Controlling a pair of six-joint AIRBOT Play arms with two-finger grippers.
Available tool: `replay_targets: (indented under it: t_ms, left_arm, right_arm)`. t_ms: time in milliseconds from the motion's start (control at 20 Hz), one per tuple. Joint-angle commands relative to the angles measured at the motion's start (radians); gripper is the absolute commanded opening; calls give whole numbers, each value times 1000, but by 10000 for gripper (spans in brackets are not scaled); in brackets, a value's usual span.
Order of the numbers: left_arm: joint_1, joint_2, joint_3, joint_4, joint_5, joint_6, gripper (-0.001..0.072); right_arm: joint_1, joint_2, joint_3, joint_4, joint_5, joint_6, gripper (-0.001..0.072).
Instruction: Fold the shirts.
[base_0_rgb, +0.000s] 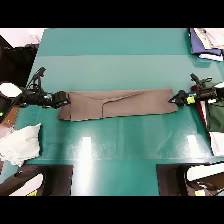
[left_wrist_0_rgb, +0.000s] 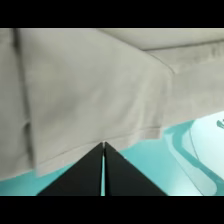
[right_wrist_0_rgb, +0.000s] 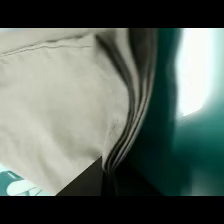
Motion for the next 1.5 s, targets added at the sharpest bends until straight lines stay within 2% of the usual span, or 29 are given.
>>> replay_targets:
  t_ms: [0, 150, 450, 800, 1100, 1200, 1300, 1450]
  left_arm:
    - [-90, -4, 26, -4, 79, 0, 26]
    - [-192, -105, 158, -5, 97, -8, 26]
    - [-414, -494, 534, -8, 94, -8, 26]
    - [-561, -838, 838, -55, 73, -16, 27]
    - [-561, -882, 859, -50, 109, -32, 27]
    - [-533, -878, 882, -49, 56, -33, 26]
    - [-487, -866, 938, -22, -50, -34, 25]
    - [-410, -740, 944, 154, -118, -35, 26]
  right_arm:
    - [12, 45, 60, 16, 89, 6, 12]
    - [12, 125, 182, 16, 182, 89, 12]
    - [116, 235, 434, 16, 232, 233, 12]
    - [404, 235, 654, 15, 169, 312, 12]
    - [542, 233, 712, 13, 133, 316, 12]
    - [567, 220, 712, 14, 134, 315, 12]
    - [592, 193, 712, 11, 135, 314, 12]
    - [641, 144, 712, 12, 133, 309, 12]
